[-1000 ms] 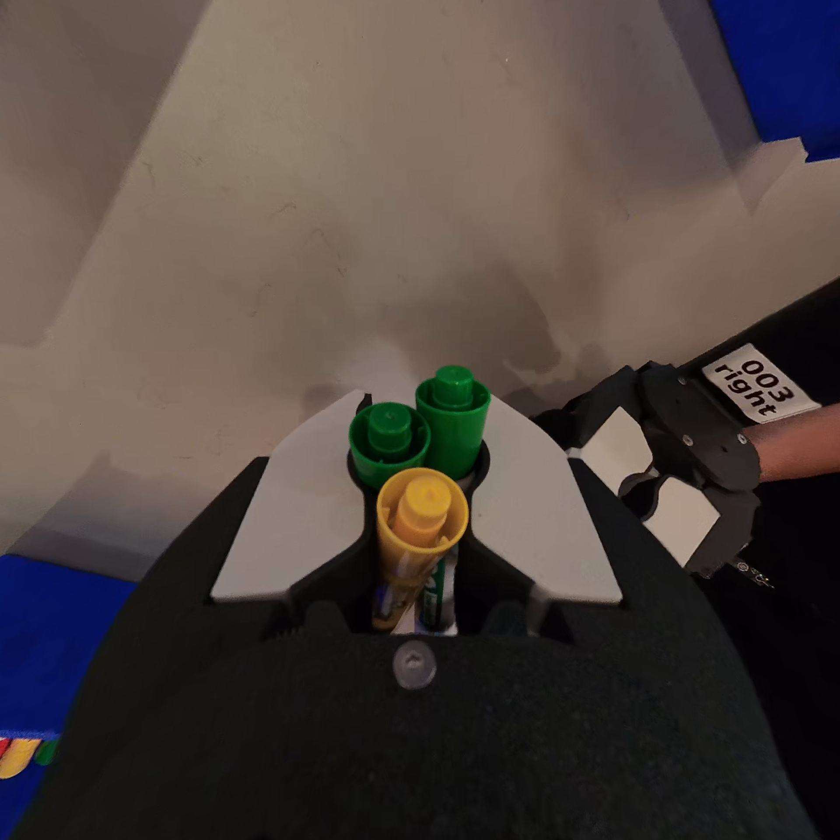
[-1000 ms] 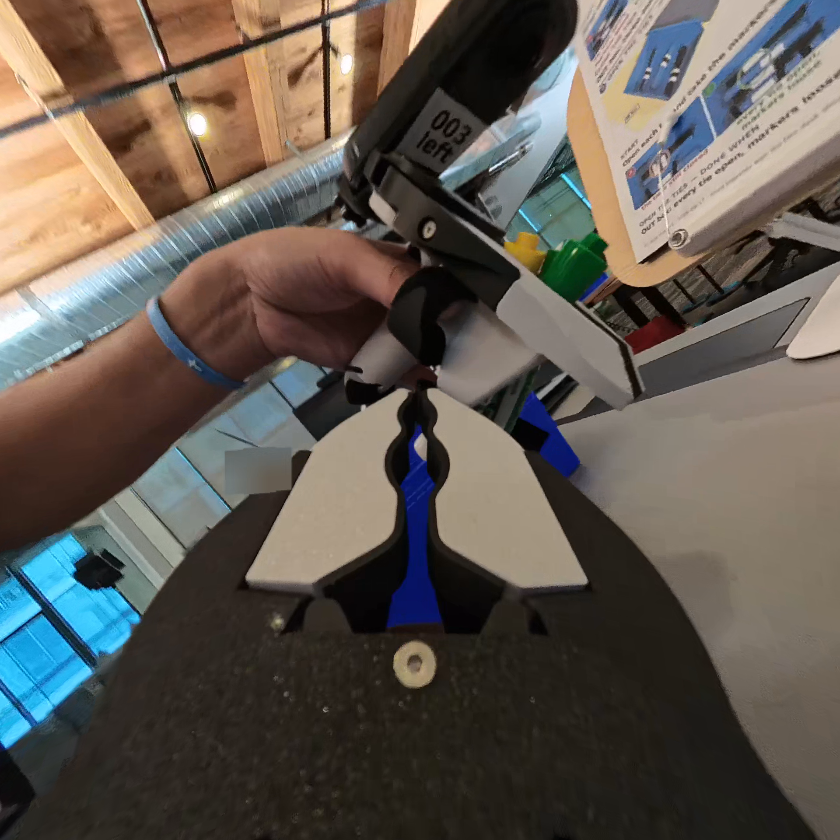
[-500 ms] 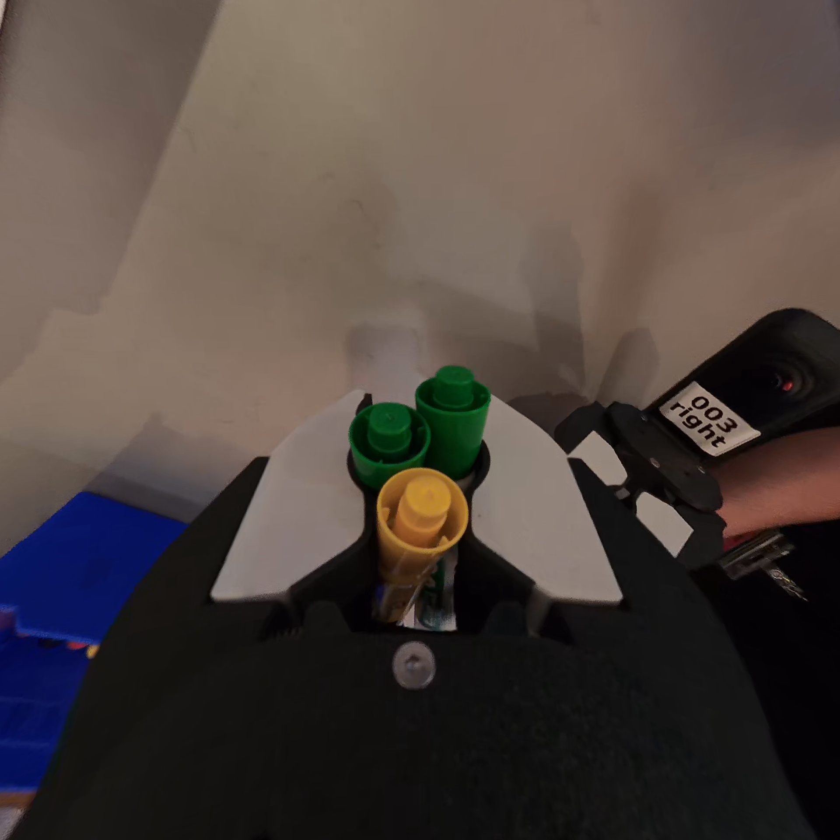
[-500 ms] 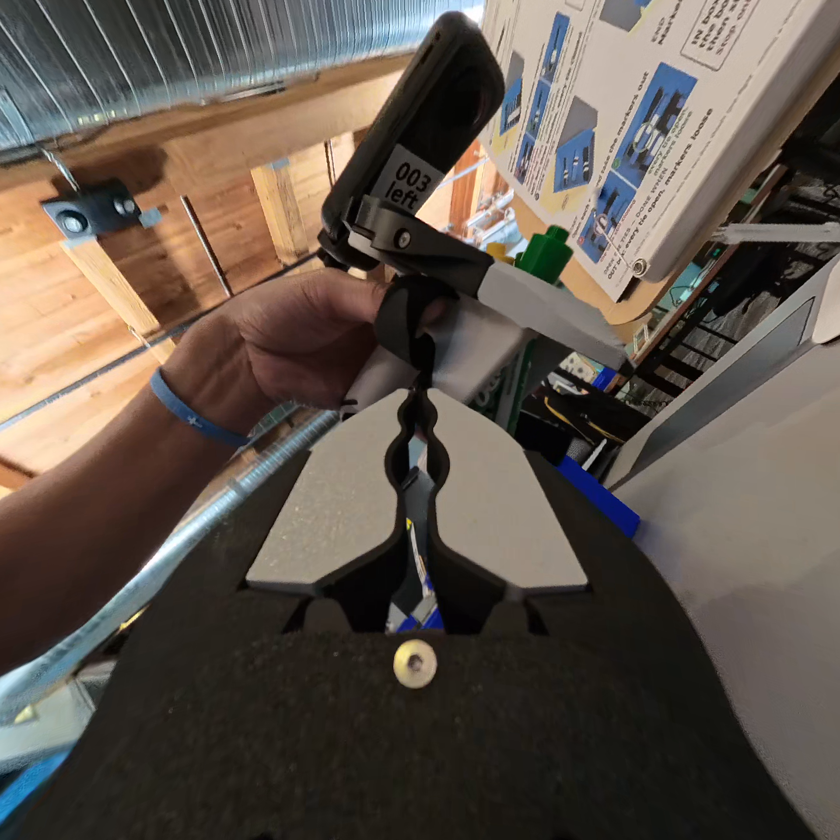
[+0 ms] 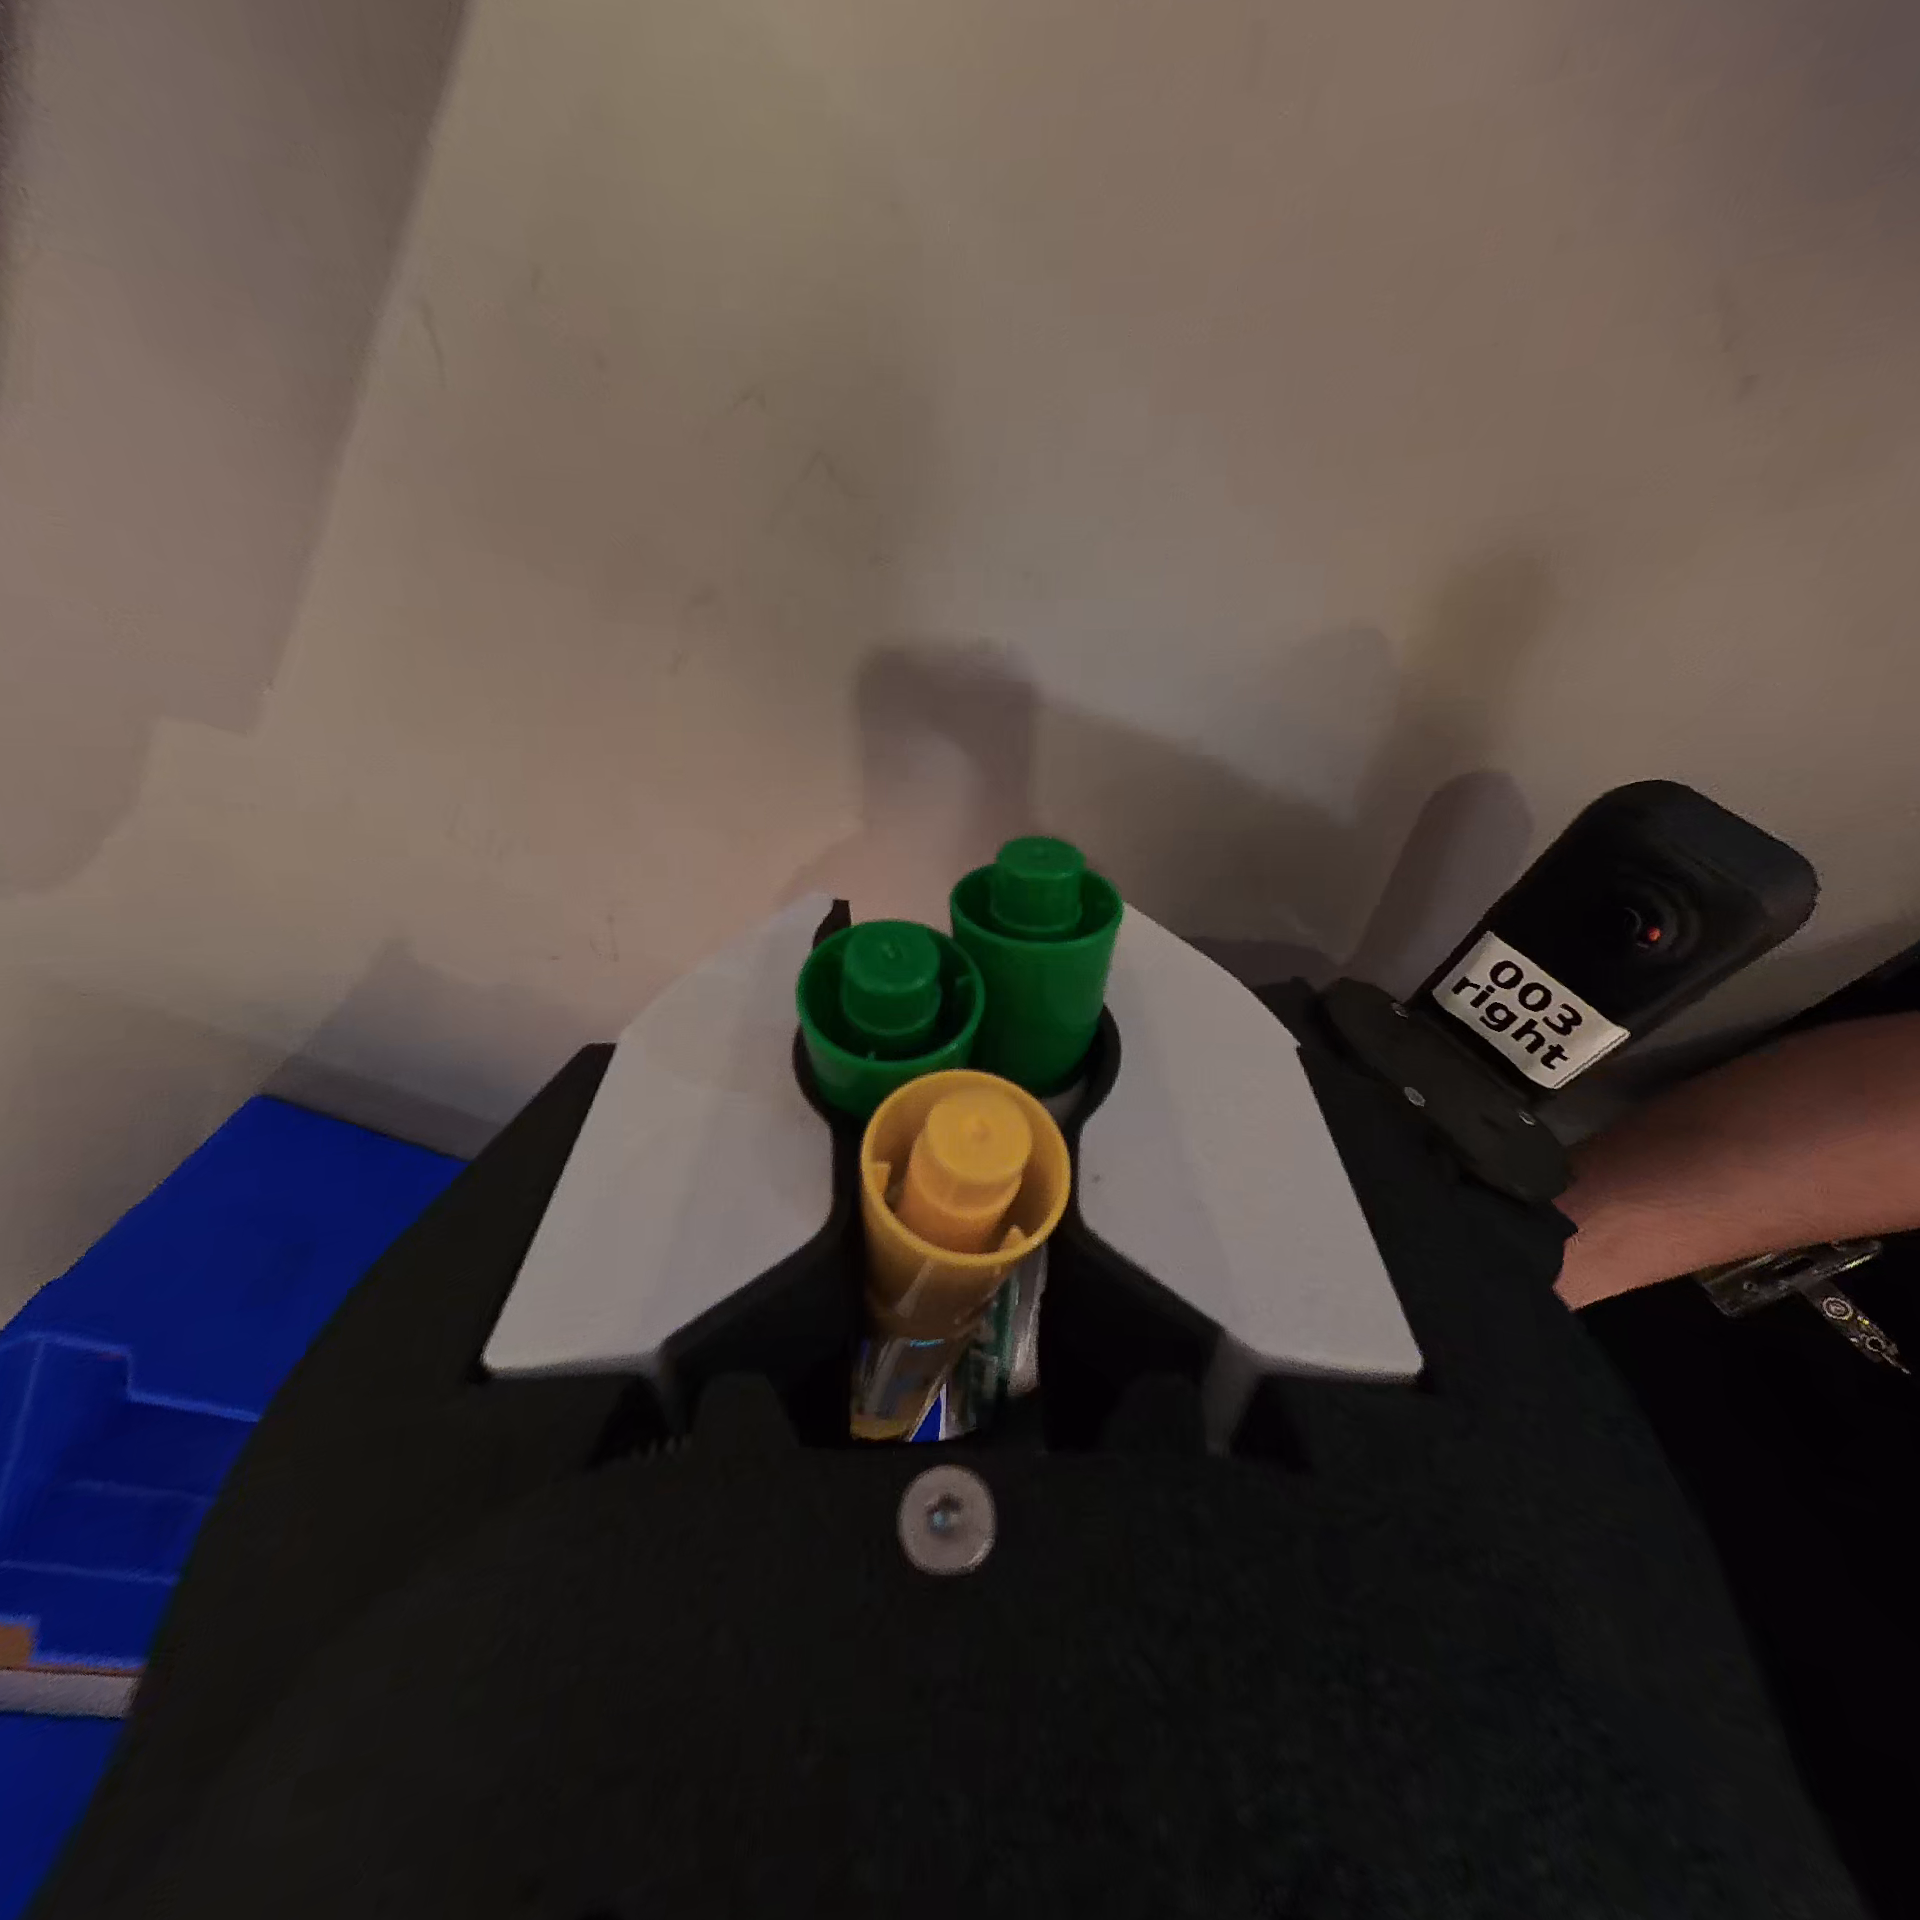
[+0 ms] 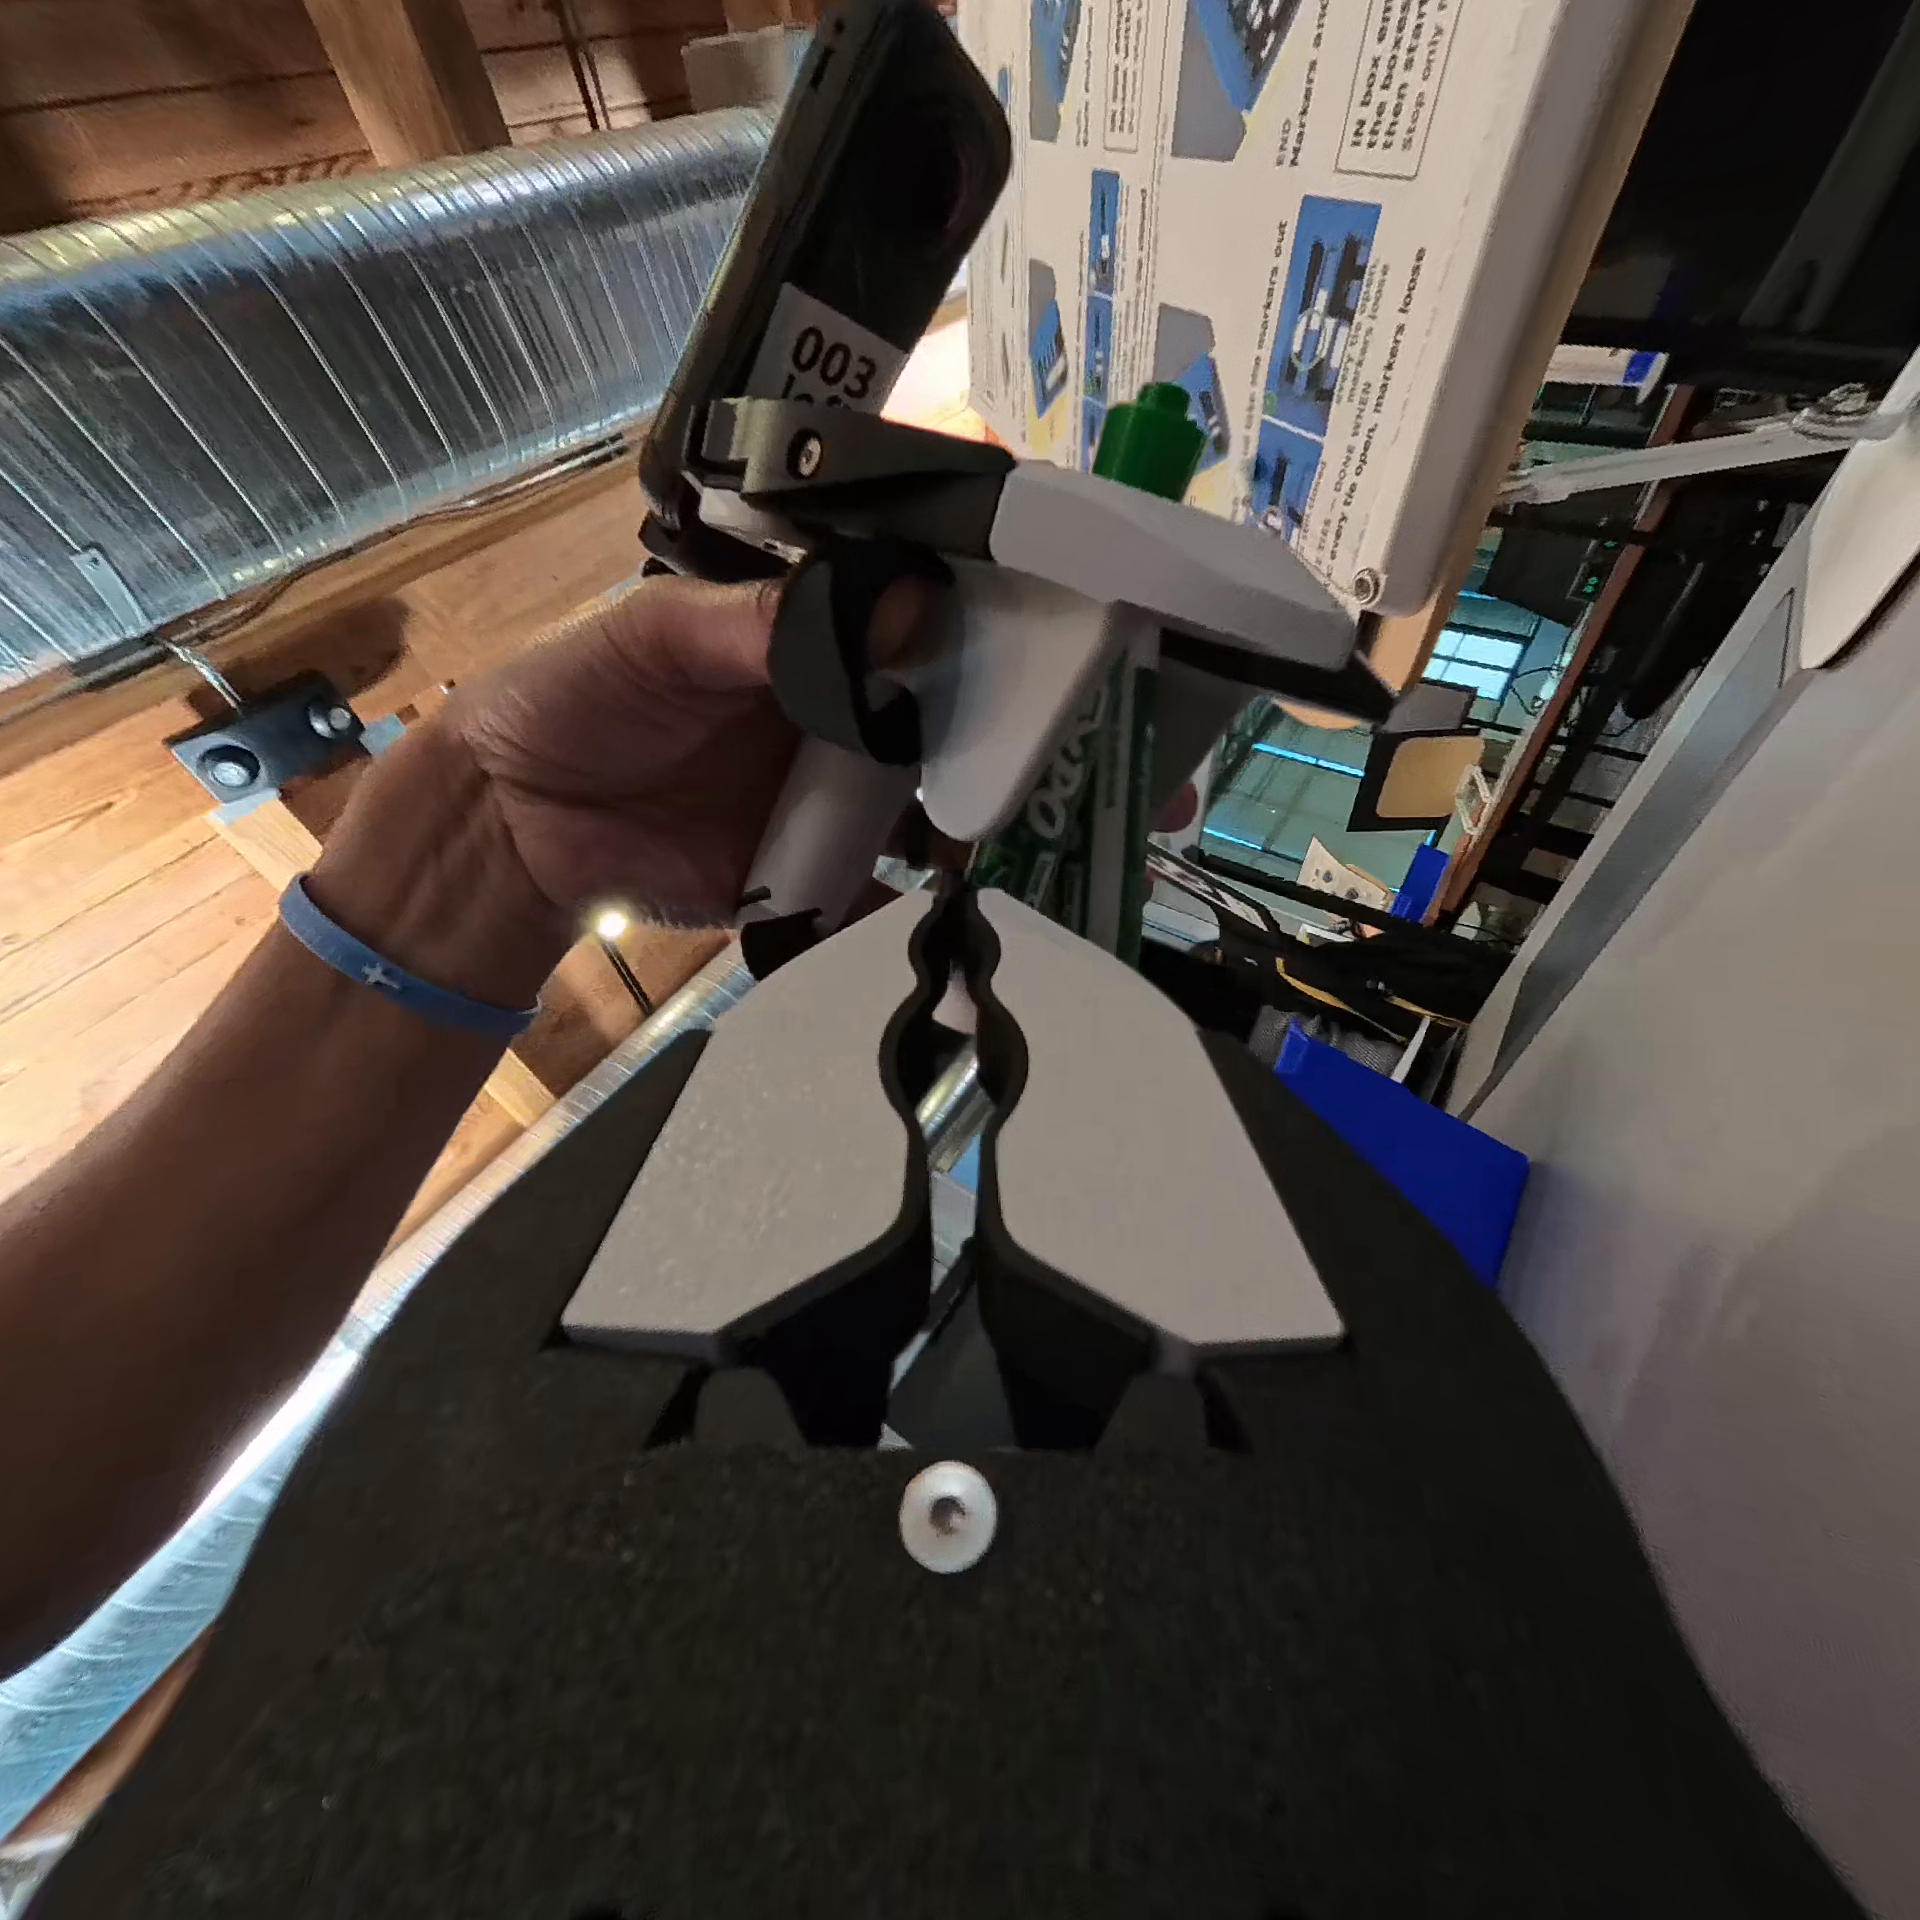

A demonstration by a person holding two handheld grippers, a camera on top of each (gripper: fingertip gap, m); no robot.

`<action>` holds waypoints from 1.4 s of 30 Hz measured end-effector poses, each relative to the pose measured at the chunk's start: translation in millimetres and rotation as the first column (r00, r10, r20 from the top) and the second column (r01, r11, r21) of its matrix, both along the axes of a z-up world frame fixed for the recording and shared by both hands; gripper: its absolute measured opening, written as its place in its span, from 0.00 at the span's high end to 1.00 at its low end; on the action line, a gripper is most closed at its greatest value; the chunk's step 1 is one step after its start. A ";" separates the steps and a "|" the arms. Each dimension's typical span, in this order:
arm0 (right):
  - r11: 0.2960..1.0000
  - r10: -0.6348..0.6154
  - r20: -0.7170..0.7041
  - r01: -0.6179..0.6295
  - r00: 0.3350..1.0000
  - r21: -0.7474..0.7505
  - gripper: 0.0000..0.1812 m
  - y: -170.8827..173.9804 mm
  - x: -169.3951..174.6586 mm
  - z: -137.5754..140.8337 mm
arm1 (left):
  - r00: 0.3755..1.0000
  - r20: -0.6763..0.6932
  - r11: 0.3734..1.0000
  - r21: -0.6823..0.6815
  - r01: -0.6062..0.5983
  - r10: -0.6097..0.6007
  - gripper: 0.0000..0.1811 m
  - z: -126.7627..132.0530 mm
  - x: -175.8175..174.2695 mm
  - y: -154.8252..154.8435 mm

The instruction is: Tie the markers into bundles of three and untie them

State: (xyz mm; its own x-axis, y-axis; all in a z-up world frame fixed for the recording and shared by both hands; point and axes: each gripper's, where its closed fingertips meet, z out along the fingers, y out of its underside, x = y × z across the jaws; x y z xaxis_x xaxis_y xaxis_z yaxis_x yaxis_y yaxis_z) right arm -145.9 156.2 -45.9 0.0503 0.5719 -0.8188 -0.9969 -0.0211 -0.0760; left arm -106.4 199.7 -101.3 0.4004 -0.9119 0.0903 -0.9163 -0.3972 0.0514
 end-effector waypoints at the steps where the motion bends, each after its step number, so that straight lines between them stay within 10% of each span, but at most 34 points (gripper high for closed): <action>1: 1.000 -0.004 -0.015 0.004 1.000 0.004 0.99 -0.4 1.8 0.1 | 1.000 -0.001 1.000 -0.004 0.003 -0.003 0.79 0.1 1.0 -0.9; 42: 1.000 0.022 -0.071 -0.020 0.997 0.023 0.87 -6.6 11.6 -5.9 | 1.000 -0.016 0.999 -0.032 -0.007 0.006 0.78 3.2 4.6 1.1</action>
State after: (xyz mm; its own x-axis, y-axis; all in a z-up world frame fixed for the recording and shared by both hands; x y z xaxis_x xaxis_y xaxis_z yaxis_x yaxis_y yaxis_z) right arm -134.3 149.7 -51.8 -0.0202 0.5905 -0.8068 -0.9991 -0.0415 -0.0053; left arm -101.8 200.9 -98.1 0.4078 -0.9061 0.1128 -0.9127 -0.4010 0.0785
